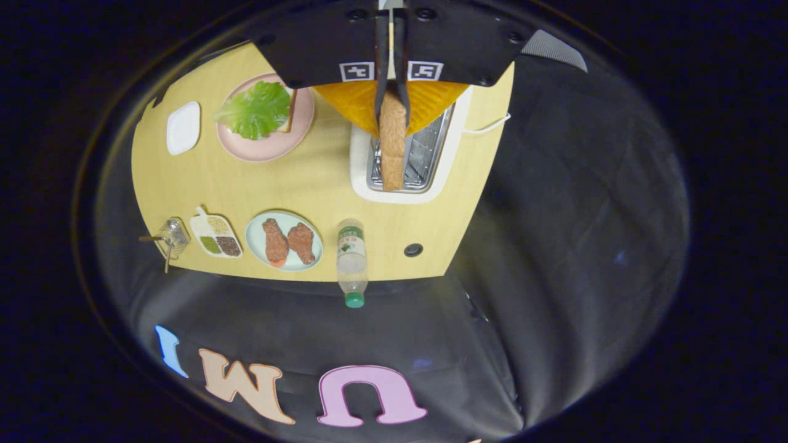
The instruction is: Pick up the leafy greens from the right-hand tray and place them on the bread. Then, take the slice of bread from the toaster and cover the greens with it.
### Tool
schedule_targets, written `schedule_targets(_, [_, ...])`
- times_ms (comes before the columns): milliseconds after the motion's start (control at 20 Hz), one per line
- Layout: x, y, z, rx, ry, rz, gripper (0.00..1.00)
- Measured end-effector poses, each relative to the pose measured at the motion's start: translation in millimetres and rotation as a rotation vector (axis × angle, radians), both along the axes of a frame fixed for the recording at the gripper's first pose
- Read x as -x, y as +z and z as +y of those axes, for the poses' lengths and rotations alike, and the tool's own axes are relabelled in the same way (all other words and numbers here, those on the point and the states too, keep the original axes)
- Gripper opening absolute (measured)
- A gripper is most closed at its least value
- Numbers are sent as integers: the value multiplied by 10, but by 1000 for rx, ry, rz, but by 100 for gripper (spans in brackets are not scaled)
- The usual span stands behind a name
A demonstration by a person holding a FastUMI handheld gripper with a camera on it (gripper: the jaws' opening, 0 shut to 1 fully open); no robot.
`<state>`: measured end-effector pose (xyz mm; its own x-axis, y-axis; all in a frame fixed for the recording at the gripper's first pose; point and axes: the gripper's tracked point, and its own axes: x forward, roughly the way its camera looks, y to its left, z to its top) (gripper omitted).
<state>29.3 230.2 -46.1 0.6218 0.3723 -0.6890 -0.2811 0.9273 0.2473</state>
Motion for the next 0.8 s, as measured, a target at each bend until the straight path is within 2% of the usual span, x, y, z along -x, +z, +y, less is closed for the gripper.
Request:
schedule_targets(150, [50,173,-123,-41,17,-17,6])
schedule_targets(450, [50,340,-614,-41,5,-57,5])
schedule_targets(800, [-84,43,-1307,-19,-59,-21,5])
